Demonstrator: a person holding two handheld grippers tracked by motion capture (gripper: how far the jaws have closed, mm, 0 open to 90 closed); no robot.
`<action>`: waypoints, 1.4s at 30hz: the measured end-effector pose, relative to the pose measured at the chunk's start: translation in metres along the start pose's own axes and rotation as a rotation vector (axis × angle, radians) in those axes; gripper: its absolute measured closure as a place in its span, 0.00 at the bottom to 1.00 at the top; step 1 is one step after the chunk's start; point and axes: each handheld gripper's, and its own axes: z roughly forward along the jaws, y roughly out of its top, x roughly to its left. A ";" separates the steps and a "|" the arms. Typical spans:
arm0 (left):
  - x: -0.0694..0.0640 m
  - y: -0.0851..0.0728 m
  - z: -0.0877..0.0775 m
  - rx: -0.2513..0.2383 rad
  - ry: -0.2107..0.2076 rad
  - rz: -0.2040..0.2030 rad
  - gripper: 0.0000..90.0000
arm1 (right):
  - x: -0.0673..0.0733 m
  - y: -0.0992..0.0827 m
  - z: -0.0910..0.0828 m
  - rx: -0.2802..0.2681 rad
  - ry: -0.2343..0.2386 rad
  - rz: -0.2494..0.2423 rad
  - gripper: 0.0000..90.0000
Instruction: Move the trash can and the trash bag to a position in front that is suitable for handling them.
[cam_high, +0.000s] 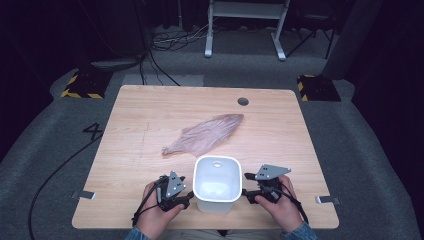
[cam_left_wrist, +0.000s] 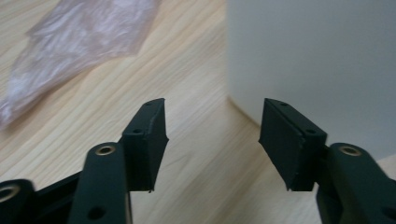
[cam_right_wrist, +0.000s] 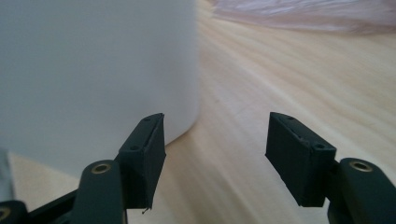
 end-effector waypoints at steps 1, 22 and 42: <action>0.003 -0.002 -0.001 0.001 0.003 -0.007 0.42 | -0.006 0.004 0.000 0.000 0.001 -0.001 0.42; 0.031 -0.047 -0.040 -0.016 0.107 -0.118 0.38 | -0.076 0.082 0.063 0.009 -0.050 -0.074 0.38; 0.030 -0.074 -0.057 0.006 0.139 -0.161 0.38 | -0.100 0.119 0.143 0.095 -0.111 -0.098 0.38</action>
